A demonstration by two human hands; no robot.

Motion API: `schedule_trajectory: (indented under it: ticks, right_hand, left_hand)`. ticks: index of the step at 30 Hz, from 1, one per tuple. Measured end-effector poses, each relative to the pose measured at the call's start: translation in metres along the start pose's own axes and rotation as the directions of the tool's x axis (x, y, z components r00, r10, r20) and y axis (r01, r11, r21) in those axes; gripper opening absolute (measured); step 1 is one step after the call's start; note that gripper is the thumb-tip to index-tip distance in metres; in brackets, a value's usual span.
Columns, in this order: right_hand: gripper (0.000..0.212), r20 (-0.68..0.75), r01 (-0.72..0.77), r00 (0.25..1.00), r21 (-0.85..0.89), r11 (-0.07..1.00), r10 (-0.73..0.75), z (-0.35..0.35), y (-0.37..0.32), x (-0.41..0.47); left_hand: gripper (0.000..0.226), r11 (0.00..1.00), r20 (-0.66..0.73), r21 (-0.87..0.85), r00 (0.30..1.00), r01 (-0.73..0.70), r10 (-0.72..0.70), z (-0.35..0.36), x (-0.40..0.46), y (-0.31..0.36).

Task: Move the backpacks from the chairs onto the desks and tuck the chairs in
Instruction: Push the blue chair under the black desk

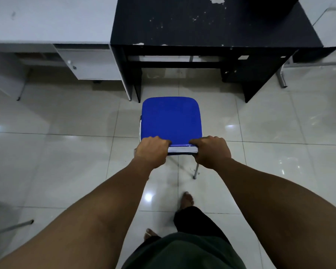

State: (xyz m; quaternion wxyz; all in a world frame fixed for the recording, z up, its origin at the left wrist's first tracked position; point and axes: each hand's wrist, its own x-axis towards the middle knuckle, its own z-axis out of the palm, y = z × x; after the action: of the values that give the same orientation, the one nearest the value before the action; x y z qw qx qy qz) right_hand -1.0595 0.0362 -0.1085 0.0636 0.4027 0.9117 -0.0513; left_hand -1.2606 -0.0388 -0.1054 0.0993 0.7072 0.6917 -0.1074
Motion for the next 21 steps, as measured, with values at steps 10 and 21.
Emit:
schedule_trajectory:
  ticks: [10,21]
  right_hand:
    - [0.028,-0.033,0.043,0.999,0.035,0.998,-0.042,-0.01,0.047,0.082]
    - [0.027,-0.01,0.032,0.999,0.075,0.997,-0.031,-0.023,0.086,0.17]
  left_hand:
    - [0.034,0.997,-0.006,-0.04,0.997,0.07,-0.071,-0.024,0.08,-0.022]
    - [0.042,0.981,-0.009,-0.028,0.981,0.194,-0.194,-0.053,0.165,-0.046]
